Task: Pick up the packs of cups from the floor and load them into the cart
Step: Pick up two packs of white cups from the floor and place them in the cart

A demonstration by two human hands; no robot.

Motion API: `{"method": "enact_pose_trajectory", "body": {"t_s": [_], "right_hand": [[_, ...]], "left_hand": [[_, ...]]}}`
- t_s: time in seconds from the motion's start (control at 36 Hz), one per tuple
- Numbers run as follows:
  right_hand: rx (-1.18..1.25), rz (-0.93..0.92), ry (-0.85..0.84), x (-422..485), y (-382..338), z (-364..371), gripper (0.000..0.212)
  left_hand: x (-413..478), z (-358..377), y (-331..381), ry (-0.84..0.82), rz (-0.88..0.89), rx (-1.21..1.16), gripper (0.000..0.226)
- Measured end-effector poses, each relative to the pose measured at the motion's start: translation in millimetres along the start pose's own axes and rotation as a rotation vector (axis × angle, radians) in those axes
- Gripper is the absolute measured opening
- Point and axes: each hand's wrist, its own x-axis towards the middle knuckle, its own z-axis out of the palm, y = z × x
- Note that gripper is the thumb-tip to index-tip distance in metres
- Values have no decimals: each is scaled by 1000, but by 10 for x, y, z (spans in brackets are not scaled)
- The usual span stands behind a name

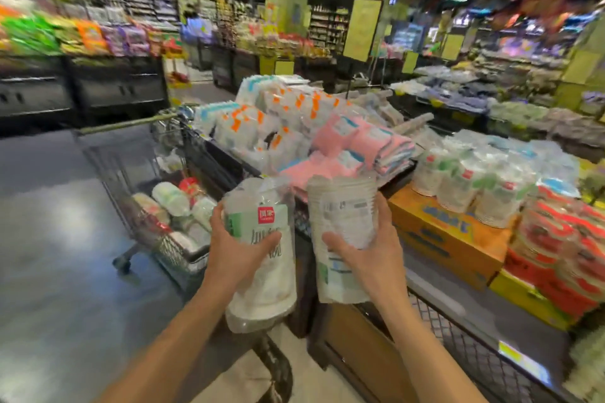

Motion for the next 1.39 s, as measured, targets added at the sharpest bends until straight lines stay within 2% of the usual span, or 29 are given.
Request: {"method": "enact_pose_trajectory", "body": {"t_s": [0.31, 0.58, 0.81, 0.94, 1.08, 1.33, 1.39], "right_hand": [[36, -100, -110, 791, -735, 1661, 119], [42, -138, -210, 1578, -844, 2637, 120], [68, -121, -328, 2494, -566, 3379, 118], [89, -84, -416, 3160, -270, 3876, 124], [71, -23, -550, 3598, 14, 4442, 122], [-105, 88, -705, 4009, 488, 5528, 122], [-156, 130, -724, 4052, 557, 5751, 124]], "left_hand": [[1202, -1351, -163, 221, 54, 62, 108], [2016, -1832, -505, 348, -48, -9, 106], [2975, -1713, -815, 407, -121, 2, 115], [3600, -1451, -1074, 457, -232, -52, 115], [4158, -1294, -1457, 524, -359, -69, 128], [4916, -1124, -2132, 548, -560, -82, 92], [5088, -1110, -2326, 533, -613, -100, 96]]}}
